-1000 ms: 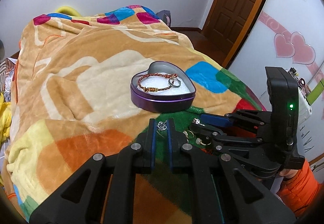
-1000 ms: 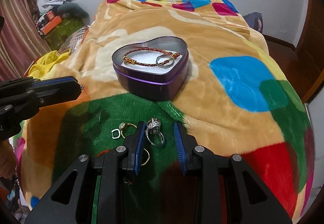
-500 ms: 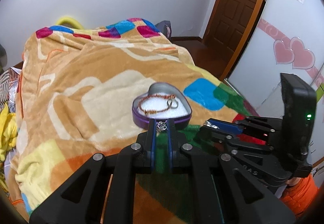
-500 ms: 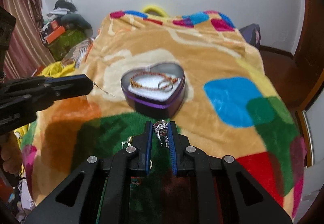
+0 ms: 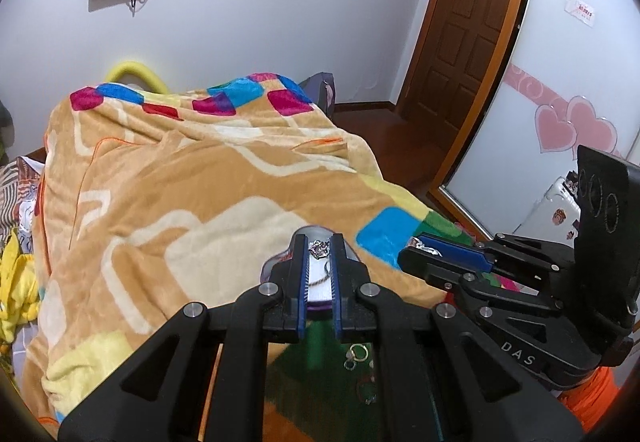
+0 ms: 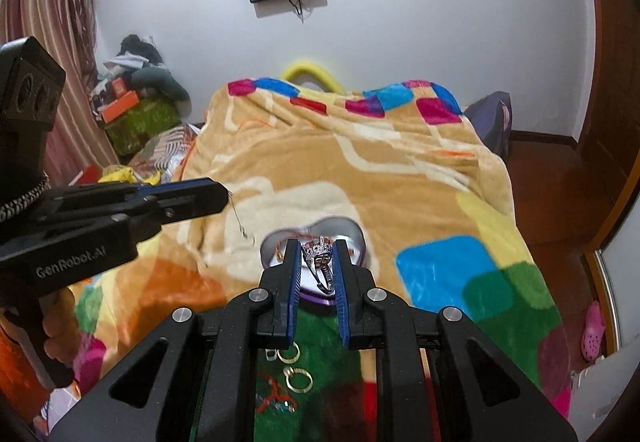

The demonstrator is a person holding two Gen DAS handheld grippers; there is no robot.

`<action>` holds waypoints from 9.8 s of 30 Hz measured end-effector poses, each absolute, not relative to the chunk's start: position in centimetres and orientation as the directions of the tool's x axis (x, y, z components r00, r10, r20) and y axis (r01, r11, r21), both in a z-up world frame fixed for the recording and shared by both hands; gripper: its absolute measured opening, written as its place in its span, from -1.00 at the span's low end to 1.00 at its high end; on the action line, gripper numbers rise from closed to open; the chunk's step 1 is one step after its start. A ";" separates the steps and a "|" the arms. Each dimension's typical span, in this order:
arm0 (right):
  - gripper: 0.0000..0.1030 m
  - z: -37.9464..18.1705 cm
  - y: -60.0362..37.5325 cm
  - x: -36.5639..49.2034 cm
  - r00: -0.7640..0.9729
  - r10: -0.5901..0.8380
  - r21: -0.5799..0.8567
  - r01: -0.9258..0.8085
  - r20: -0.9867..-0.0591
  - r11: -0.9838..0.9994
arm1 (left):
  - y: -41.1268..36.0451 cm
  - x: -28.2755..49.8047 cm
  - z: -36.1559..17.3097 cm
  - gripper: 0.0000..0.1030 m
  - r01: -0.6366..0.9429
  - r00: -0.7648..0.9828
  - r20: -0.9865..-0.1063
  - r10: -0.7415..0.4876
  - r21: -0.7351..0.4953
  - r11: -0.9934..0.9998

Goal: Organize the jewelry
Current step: 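Lower both held pieces into the heart tin and open both grippers, then grasp the red beaded bracelet with the left gripper while the right grasps a gold ring, then lower the beaded bracelet and gold ring into the heart tin and release both, then grasp a small square silver earring with the left gripper while the right grasps a gold ring, then lower both held pieces into the heart tin and open both grippers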

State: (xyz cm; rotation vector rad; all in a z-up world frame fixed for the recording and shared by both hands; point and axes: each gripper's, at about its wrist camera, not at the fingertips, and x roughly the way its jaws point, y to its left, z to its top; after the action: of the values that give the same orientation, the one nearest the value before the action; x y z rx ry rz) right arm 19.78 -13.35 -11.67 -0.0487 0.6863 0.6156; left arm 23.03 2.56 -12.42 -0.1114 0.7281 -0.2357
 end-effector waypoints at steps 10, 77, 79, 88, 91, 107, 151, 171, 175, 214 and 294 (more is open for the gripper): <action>-0.73 -12.6 -11.9 22.2 0.589 0.527 0.166 -0.556 -0.613 0.814 | 3.0 25.0 -13.7 -0.83 0.161 0.710 -0.657 -0.254 -0.200 0.967; -0.36 -11.7 -13.9 16.7 0.590 0.434 0.084 -0.526 -0.681 0.846 | 2.8 18.1 -15.1 -0.39 0.152 0.617 -0.754 -0.225 -0.166 0.974; -0.36 -12.4 -14.3 16.4 0.581 0.424 0.085 -0.519 -0.695 0.850 | 2.6 17.7 -15.9 -0.39 0.153 0.600 -0.767 -0.228 -0.170 0.973; -0.36 -15.4 -15.5 15.4 0.536 0.400 0.109 -0.492 -0.744 0.864 | 1.0 17.5 -20.0 -0.39 0.168 0.523 -0.816 -0.244 -0.182 0.969; -0.36 -16.1 -16.0 15.2 0.521 0.395 0.121 -0.483 -0.756 0.867 | 0.3 17.7 -21.2 -0.39 0.178 0.502 -0.825 -0.260 -0.196 0.964; -0.36 -18.2 -16.1 15.6 0.457 0.419 0.183 -0.475 -0.785 0.861 | -0.5 18.4 -23.5 -1.00 0.188 0.452 -0.834 -0.317 -0.258 0.948; -0.65 -13.5 -15.2 17.5 0.594 0.451 0.131 -0.502 -0.666 0.855 | 3.1 18.9 -12.4 -1.00 0.139 0.734 -0.640 -0.226 -0.185 0.973; -0.65 -11.9 -13.3 20.6 0.623 0.506 0.148 -0.534 -0.597 0.832 | 2.7 23.4 -12.4 -1.00 0.165 0.739 -0.625 -0.251 -0.194 0.967; -0.65 -13.4 -12.8 21.5 0.594 0.502 0.151 -0.540 -0.629 0.828 | 2.6 24.4 -13.3 -1.00 0.167 0.725 -0.639 -0.255 -0.196 0.966; -0.40 -15.8 -10.8 22.9 0.510 0.444 0.110 -0.557 -0.736 0.823 | 3.9 25.7 -16.4 -0.64 0.145 0.644 -0.723 -0.249 -0.204 0.968; -0.63 -17.9 -12.2 18.0 0.468 0.468 0.159 -0.559 -0.750 0.813 | 2.7 19.1 -18.3 -0.83 0.148 0.609 -0.761 -0.226 -0.171 0.974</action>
State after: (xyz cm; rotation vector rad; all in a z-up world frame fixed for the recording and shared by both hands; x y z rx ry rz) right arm 17.98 -12.22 -17.95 -0.1141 0.8819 0.6320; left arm 19.13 2.69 -18.27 -0.0941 0.8909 -0.2159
